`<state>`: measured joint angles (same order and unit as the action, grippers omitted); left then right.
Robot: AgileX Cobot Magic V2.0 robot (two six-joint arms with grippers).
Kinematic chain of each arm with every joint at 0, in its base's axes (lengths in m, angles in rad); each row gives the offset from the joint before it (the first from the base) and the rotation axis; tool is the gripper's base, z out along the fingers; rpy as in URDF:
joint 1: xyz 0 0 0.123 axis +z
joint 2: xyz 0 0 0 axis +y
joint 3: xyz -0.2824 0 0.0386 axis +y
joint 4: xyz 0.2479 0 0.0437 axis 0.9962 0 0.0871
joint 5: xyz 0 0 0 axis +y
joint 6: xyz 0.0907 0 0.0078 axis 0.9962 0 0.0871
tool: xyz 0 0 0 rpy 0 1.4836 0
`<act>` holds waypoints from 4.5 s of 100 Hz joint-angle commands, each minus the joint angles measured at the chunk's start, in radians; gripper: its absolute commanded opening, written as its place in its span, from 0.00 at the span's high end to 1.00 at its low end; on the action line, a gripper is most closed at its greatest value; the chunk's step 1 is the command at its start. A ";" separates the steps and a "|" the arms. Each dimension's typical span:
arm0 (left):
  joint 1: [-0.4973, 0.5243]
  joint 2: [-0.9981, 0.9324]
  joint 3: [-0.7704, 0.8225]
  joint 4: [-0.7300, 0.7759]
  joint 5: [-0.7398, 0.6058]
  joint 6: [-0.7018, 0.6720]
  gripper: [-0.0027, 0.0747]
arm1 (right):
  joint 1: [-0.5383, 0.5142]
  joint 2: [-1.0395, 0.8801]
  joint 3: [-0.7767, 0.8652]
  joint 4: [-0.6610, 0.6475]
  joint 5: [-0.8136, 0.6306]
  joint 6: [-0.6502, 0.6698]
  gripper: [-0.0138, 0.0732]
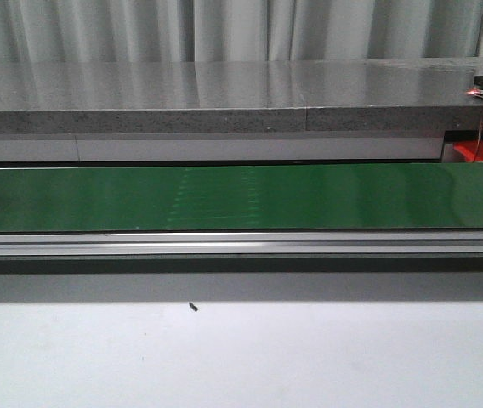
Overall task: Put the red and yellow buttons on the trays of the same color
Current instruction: 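Set the yellow button on the belt's start and open the left gripper, then grasp a second yellow button with the left gripper and lift it, then lower the yellow button onto the belt's start and open the left gripper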
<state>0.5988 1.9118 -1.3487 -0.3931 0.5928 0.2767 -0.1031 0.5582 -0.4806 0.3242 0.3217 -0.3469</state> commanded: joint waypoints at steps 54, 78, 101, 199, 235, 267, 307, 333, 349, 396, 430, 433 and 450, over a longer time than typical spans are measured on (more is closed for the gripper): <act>-0.048 0.060 -0.080 -0.033 -0.125 -0.003 0.65 | -0.001 -0.001 -0.025 0.011 -0.073 -0.010 0.98; -0.048 0.039 -0.080 -0.033 -0.112 -0.003 0.72 | -0.001 -0.001 -0.025 0.011 -0.073 -0.010 0.98; -0.048 -0.074 -0.080 -0.024 -0.068 -0.001 0.72 | -0.001 -0.001 -0.025 0.011 -0.073 -0.010 0.98; -0.275 -0.335 0.230 -0.032 -0.116 0.003 0.72 | -0.001 -0.001 -0.025 0.011 -0.073 -0.010 0.98; -0.280 -0.335 0.244 -0.040 -0.089 0.056 0.25 | -0.001 -0.001 -0.025 0.011 -0.073 -0.010 0.98; -0.294 -0.434 0.249 -0.043 -0.049 0.083 0.26 | -0.001 -0.001 -0.025 0.011 -0.073 -0.010 0.98; -0.430 -0.675 0.414 -0.043 -0.042 0.098 0.69 | -0.001 -0.001 -0.025 0.011 -0.073 -0.010 0.98; -0.529 -0.837 0.544 -0.045 -0.042 0.110 0.99 | -0.001 -0.001 -0.025 0.011 -0.073 -0.010 0.98; -0.573 -0.924 0.614 -0.048 -0.041 0.110 0.99 | -0.001 -0.001 -0.025 0.011 -0.073 -0.010 0.98; -0.604 -1.167 0.758 -0.051 -0.025 0.110 0.99 | -0.001 -0.001 -0.025 0.011 -0.073 -0.010 0.98; -0.618 -1.340 0.840 -0.051 0.000 0.110 0.99 | -0.001 -0.001 -0.025 0.016 -0.067 -0.010 0.98; -0.618 -1.353 0.844 -0.051 0.003 0.110 0.99 | -0.001 -0.001 -0.027 0.021 -0.064 -0.010 0.98; -0.618 -1.416 0.853 -0.051 0.002 0.110 0.99 | -0.001 0.050 -0.112 0.035 0.031 -0.014 0.98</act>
<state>-0.0117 0.5149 -0.4712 -0.4176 0.6476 0.3893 -0.1031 0.5693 -0.5113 0.3523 0.3682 -0.3469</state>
